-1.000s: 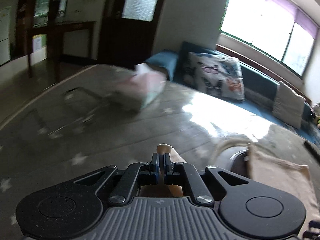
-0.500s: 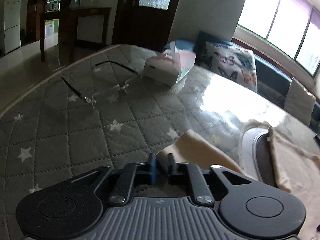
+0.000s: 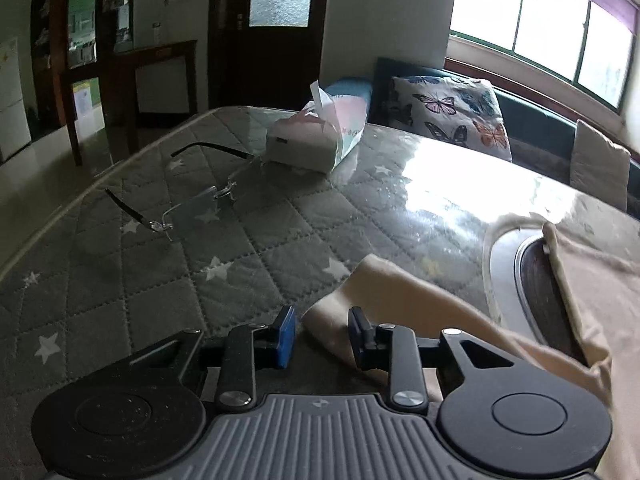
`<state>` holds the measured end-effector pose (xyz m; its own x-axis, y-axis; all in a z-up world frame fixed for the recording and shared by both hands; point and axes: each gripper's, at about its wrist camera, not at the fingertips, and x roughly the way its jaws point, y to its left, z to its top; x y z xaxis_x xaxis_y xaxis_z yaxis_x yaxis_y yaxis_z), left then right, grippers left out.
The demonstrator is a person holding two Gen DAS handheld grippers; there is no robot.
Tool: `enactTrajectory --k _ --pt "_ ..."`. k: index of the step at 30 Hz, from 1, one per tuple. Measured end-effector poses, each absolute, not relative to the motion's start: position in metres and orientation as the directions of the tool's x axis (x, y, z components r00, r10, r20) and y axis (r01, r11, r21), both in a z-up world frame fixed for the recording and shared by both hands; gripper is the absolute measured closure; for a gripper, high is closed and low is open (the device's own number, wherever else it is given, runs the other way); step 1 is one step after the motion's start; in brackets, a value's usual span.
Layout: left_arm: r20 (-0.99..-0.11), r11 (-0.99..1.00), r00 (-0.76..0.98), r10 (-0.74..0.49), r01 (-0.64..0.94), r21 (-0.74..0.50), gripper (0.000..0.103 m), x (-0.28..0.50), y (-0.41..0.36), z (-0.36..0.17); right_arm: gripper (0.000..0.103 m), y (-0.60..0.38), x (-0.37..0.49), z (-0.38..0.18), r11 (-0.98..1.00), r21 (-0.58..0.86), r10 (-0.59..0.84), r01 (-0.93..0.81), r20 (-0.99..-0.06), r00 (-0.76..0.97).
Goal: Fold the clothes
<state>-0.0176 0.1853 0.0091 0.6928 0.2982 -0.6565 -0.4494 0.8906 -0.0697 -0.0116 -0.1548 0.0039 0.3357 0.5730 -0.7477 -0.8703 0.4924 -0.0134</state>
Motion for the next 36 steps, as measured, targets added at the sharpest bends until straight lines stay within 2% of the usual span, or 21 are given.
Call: enactTrajectory --k 4,11,12,14,20,24,27,32,36 --pt "-0.638 0.905 0.706 0.307 -0.424 -0.033 0.072 -0.024 0.180 0.012 0.054 -0.156 -0.008 0.003 0.502 0.001 0.574 -0.865 -0.748 0.333" --pt "-0.622 0.929 0.720 0.309 -0.367 0.036 0.070 -0.011 0.174 0.015 0.054 -0.155 -0.006 0.003 0.507 0.001 0.571 -0.862 -0.750 0.335" --pt "-0.624 0.933 0.721 0.303 -0.358 0.039 0.072 -0.010 0.174 0.014 0.054 -0.155 -0.007 0.003 0.508 0.001 0.570 -0.862 -0.750 0.335" --pt "-0.625 0.939 0.727 0.285 -0.342 0.031 0.098 -0.009 0.175 0.013 0.054 -0.155 -0.006 0.002 0.511 0.002 0.569 -0.860 -0.751 0.336" --pt "-0.554 0.935 0.785 0.276 -0.353 -0.034 0.099 -0.034 0.186 0.025 0.053 -0.154 -0.005 0.002 0.518 0.003 0.565 -0.856 -0.753 0.339" --pt "-0.592 0.926 0.747 0.301 -0.378 -0.006 0.099 -0.037 0.196 0.017 0.053 -0.154 -0.004 0.001 0.517 0.002 0.565 -0.856 -0.753 0.339" --pt "-0.624 0.916 0.714 0.316 -0.401 0.004 0.094 -0.035 0.201 0.010 0.053 -0.154 -0.004 0.001 0.516 0.003 0.565 -0.857 -0.752 0.338" --pt "-0.609 0.902 0.707 0.360 -0.430 0.034 0.093 -0.035 0.192 0.017 0.053 -0.154 -0.005 0.005 0.510 -0.011 0.566 -0.860 -0.749 0.345" --pt "-0.588 0.937 0.752 0.298 -0.349 0.027 0.093 -0.032 0.171 0.028 0.053 -0.147 -0.006 0.010 0.500 -0.016 0.580 -0.866 -0.736 0.348"
